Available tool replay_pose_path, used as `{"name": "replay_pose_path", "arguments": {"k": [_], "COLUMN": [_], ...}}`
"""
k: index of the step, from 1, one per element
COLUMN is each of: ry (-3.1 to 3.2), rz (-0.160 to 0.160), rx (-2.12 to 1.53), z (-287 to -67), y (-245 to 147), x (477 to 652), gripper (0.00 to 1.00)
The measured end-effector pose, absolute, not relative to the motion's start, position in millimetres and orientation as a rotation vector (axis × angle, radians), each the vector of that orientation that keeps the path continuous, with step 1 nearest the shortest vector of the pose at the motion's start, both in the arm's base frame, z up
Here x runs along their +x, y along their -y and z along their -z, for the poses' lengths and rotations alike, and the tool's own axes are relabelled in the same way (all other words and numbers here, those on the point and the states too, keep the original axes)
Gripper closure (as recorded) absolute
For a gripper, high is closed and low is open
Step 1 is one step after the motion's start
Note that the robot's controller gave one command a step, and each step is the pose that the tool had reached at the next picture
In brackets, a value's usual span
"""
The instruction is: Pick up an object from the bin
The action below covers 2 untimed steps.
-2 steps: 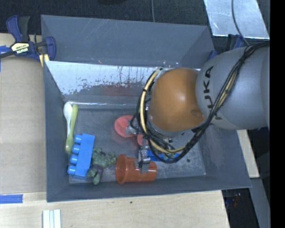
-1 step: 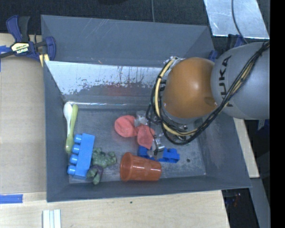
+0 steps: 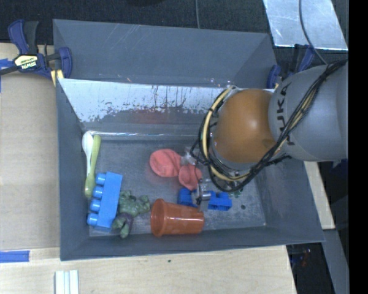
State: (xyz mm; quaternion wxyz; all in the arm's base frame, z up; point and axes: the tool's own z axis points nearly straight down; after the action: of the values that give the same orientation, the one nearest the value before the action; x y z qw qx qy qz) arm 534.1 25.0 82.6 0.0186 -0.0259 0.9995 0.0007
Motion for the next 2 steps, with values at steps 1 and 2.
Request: {"name": "replay_pose_path", "arguments": {"k": [1, 2], "ry": [-3.116, -3.112], "rz": [-0.005, -0.010], "rx": [-0.133, 0.028], "z": [-78, -83], "y": [10, -4], "x": [570.6, 585.3], "gripper": [0.00, 1.00]}}
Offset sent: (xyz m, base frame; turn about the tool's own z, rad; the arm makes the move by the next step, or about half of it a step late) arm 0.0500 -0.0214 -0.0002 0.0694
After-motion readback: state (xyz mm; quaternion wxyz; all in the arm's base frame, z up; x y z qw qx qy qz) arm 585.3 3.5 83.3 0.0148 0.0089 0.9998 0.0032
